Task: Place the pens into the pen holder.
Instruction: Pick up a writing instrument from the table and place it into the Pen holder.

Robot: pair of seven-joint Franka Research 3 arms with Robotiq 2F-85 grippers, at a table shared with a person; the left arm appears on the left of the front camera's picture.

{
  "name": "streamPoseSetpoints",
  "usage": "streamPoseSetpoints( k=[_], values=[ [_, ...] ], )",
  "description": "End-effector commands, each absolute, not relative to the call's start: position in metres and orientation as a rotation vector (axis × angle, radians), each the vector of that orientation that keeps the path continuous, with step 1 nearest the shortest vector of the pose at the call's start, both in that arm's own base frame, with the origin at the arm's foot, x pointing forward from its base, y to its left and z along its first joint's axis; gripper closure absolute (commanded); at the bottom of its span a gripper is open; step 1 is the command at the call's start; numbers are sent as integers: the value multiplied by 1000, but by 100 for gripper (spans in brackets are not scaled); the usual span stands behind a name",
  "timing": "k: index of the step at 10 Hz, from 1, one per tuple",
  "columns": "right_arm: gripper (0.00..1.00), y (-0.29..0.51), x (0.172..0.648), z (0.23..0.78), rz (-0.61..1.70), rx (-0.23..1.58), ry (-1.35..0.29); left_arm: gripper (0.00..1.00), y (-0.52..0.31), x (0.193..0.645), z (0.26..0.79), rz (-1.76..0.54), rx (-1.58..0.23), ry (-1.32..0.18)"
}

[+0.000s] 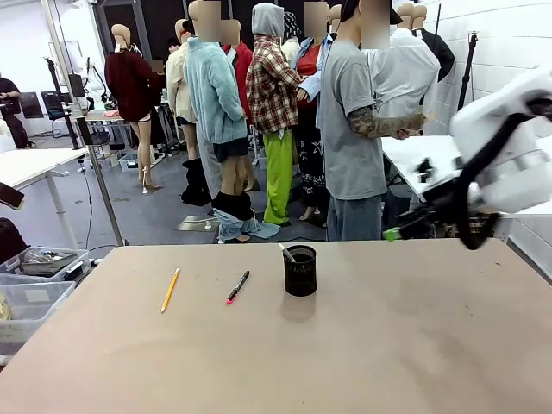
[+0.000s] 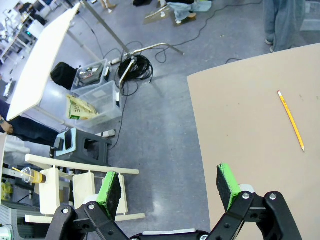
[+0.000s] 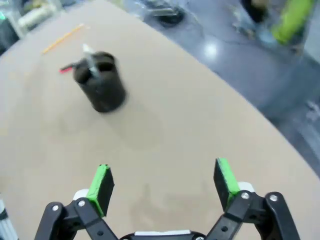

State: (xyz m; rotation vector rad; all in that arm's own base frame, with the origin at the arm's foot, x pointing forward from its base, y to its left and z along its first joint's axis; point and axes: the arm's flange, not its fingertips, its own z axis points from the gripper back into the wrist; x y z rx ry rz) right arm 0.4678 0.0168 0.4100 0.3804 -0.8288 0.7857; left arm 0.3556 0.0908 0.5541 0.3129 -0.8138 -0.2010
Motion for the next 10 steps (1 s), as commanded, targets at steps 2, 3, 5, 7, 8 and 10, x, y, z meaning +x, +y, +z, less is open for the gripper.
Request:
streamPoseSetpoints(
  k=[2,3,5,7,8,10],
  values=[
    [0,-50,401,448,393,193,-716,0,91,356,554,-200,321,-821],
    [0,-76,388,457,244,148,-615,0,91,356,554,-200,321,-821],
    [0,-118,377,470,65,66,-409,0,91,356,554,-200,321,-821],
    [0,-140,376,471,-6,42,-392,0,91,356,554,-200,321,-821],
    [0,-142,374,467,10,56,-410,0,91,356,554,-200,321,-821],
    [0,-164,367,448,-23,-24,-365,0,91,356,554,-201,313,-814]
  ],
)
